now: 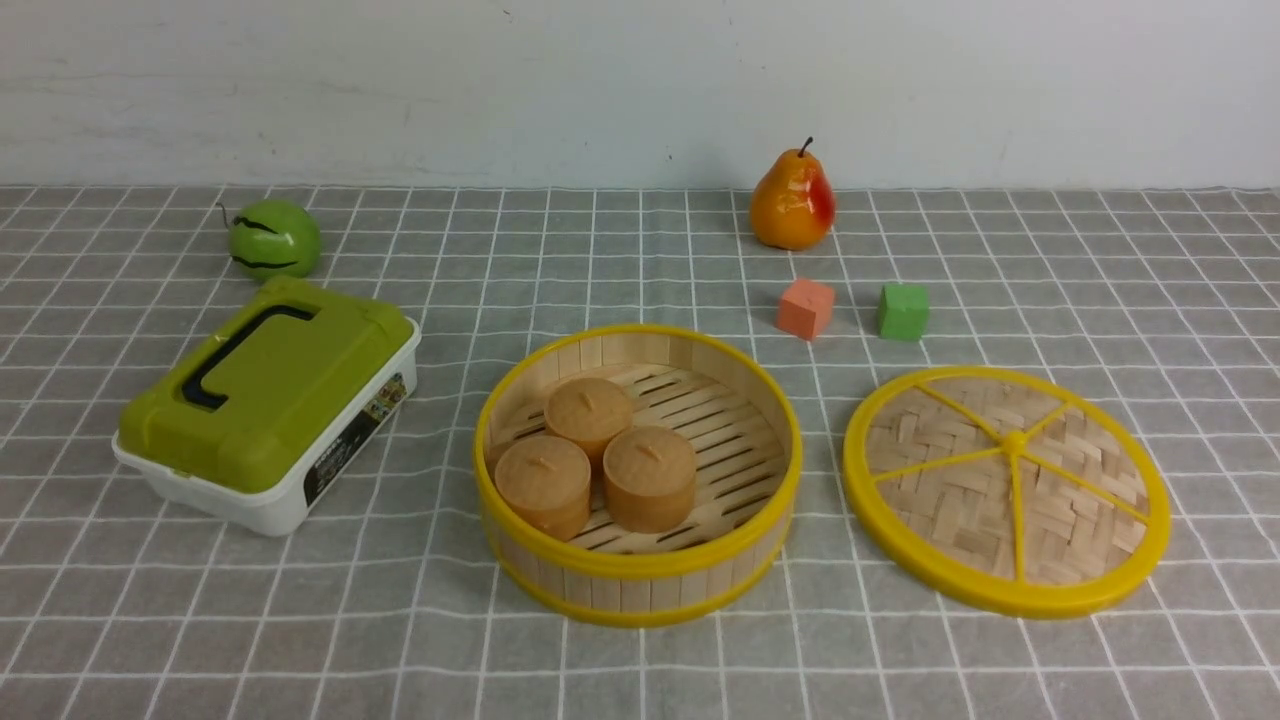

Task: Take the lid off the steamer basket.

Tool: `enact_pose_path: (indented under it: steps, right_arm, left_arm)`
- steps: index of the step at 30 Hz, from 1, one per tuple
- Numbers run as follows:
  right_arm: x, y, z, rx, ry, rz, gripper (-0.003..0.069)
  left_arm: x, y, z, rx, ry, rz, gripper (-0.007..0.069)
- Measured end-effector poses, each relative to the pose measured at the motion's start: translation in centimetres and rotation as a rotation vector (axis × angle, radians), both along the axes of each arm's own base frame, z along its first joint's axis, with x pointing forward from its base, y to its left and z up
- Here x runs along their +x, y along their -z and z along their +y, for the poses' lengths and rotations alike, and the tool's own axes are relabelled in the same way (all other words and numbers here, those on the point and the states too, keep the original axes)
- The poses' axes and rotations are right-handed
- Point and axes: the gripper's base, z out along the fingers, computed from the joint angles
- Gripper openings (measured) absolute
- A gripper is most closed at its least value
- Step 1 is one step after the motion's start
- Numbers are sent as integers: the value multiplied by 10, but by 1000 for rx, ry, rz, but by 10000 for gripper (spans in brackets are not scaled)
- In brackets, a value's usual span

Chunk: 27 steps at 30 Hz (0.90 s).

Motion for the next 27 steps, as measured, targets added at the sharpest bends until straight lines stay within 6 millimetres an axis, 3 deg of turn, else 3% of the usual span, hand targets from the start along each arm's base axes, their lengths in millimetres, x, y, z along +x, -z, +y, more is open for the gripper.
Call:
enact_pose_path:
  steps: [27]
  right_arm:
    - [0,0,1,-38,-11,2,63]
  left_arm:
    - [0,0,0,0,0,0,239]
